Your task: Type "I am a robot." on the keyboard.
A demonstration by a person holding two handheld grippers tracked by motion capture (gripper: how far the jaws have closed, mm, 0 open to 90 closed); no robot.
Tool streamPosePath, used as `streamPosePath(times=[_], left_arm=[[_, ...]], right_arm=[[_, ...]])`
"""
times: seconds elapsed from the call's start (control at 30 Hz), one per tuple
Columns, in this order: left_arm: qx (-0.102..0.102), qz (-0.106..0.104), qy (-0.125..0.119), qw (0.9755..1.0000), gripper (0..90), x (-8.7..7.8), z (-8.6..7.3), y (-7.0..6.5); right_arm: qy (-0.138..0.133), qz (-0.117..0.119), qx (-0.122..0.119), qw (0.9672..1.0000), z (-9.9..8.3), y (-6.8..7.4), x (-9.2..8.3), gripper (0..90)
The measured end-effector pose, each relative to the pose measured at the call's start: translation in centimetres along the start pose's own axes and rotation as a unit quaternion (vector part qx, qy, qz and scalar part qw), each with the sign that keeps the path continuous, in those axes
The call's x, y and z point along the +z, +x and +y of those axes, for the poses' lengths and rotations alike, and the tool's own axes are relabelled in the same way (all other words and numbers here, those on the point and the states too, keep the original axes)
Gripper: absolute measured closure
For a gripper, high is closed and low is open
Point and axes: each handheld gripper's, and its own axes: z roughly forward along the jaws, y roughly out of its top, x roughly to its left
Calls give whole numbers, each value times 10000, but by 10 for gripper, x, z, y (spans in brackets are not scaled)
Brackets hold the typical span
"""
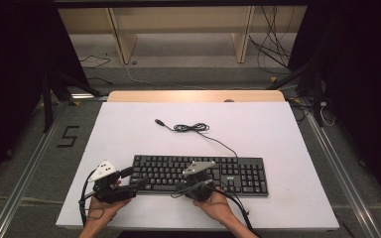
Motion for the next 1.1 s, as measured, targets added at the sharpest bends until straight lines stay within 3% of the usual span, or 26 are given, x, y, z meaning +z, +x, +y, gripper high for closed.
streamPosePath(times=[0.13, 0.43, 0.67, 1.1], left_arm=[[-51, 112, 14, 9999, 270, 1, 0, 2], [-196, 266, 35, 9994, 300, 5, 0, 8], [-261, 322, 147, 9990, 480, 13, 1, 12], [-106, 412, 547, 9976, 827, 26, 1, 17]], right_arm=[[-20, 9, 36, 10000, 0, -1, -1, 900], [-290, 125, 119, 9994, 3, -2, -14, 778], [-401, 209, 178, 9988, 2, -4, -21, 633], [-457, 239, 249, 9984, -1, -4, -31, 499]])
